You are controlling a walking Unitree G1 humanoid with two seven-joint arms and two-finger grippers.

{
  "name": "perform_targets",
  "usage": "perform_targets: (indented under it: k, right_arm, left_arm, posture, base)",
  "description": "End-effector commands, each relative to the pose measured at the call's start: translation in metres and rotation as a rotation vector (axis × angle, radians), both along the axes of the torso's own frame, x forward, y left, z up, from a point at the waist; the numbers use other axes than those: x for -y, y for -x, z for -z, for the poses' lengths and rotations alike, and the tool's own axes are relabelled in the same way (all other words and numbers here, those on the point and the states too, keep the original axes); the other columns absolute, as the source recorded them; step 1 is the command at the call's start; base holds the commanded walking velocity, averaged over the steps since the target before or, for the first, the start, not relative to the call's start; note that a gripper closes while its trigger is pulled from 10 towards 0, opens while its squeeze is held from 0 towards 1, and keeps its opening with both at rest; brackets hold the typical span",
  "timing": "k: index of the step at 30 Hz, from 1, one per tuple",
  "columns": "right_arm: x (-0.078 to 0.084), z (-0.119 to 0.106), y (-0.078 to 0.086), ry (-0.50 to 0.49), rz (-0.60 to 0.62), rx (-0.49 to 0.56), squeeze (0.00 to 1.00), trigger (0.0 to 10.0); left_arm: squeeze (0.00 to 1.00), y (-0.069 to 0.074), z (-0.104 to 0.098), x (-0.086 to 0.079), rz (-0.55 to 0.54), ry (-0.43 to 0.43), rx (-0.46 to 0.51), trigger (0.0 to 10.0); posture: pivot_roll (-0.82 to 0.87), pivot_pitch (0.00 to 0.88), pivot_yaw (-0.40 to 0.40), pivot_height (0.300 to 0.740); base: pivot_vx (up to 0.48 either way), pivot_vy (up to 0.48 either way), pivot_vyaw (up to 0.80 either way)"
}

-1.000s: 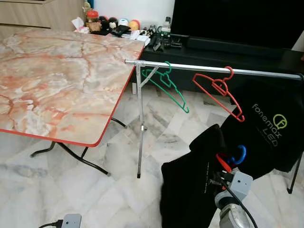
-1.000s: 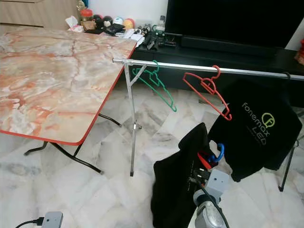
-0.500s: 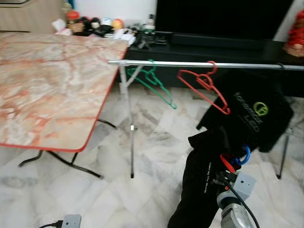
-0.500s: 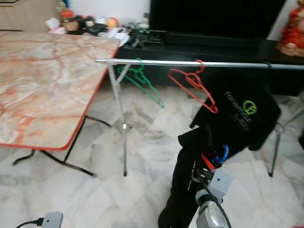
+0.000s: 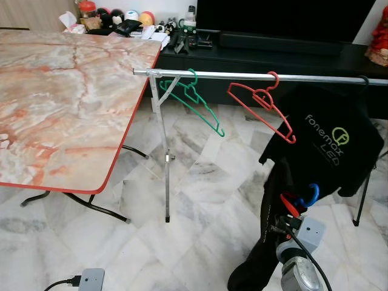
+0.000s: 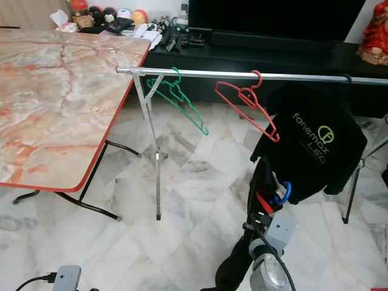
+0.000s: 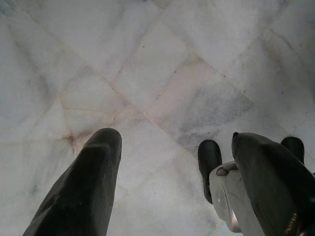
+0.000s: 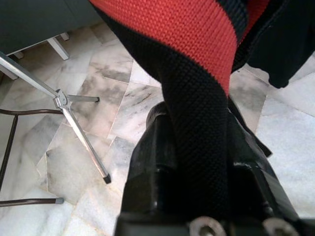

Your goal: Hang hanger

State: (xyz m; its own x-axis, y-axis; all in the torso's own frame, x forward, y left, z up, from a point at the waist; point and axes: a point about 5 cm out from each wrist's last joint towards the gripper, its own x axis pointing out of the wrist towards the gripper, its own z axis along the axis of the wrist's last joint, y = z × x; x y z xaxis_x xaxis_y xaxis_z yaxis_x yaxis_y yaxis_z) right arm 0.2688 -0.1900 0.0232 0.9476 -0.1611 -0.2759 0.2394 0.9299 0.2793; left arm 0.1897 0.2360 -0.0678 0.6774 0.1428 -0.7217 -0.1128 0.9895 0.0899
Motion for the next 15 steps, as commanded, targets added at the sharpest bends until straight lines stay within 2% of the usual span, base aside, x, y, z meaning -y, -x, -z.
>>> perform_targets:
  k: [1, 5, 9, 12, 13, 15]
  right_arm:
    - [0.003, 0.001, 0.002, 0.013, 0.012, 0.005, 0.00, 10.0]
    - [0.004, 0.001, 0.002, 0.015, 0.016, 0.003, 0.00, 10.0]
    - [0.004, 0.002, 0.002, 0.015, 0.018, 0.002, 0.00, 10.0]
    - [0.004, 0.002, 0.003, 0.015, 0.015, 0.000, 0.00, 10.0]
    - [0.004, 0.003, 0.002, 0.014, 0.013, -0.002, 0.00, 10.0]
    - [0.002, 0.003, 0.002, 0.012, 0.009, -0.003, 0.00, 10.0]
  left_arm:
    - [0.00, 0.008, 0.004, 0.001, 0.001, 0.000, -0.025, 10.0]
    - [0.00, 0.008, 0.004, 0.001, 0.002, -0.003, -0.023, 10.0]
    - [0.00, -0.003, -0.003, 0.001, 0.004, -0.027, 0.042, 10.0]
    - [0.00, -0.029, -0.021, 0.002, 0.000, -0.018, 0.191, 10.0]
    - [0.00, -0.045, -0.032, 0.006, 0.015, -0.004, 0.266, 10.0]
    - [0.00, -0.055, -0.040, 0.010, 0.040, 0.014, 0.315, 10.0]
  posture:
    - [0.09, 0.134, -0.027, 0.740]
    - [0.09, 0.136, -0.027, 0.740]
    - [0.09, 0.138, -0.029, 0.740]
    - [0.09, 0.144, -0.031, 0.740]
    - [0.10, 0.143, -0.031, 0.740]
    - [0.10, 0.144, -0.030, 0.740]
  base:
    - [-0.270, 0.000, 0.00]
    - [-0.272, 0.000, 0.00]
    - [-0.276, 0.000, 0.00]
    - [-0.291, 0.000, 0.00]
    - [-0.289, 0.000, 0.00]
    - [-0.289, 0.000, 0.00]
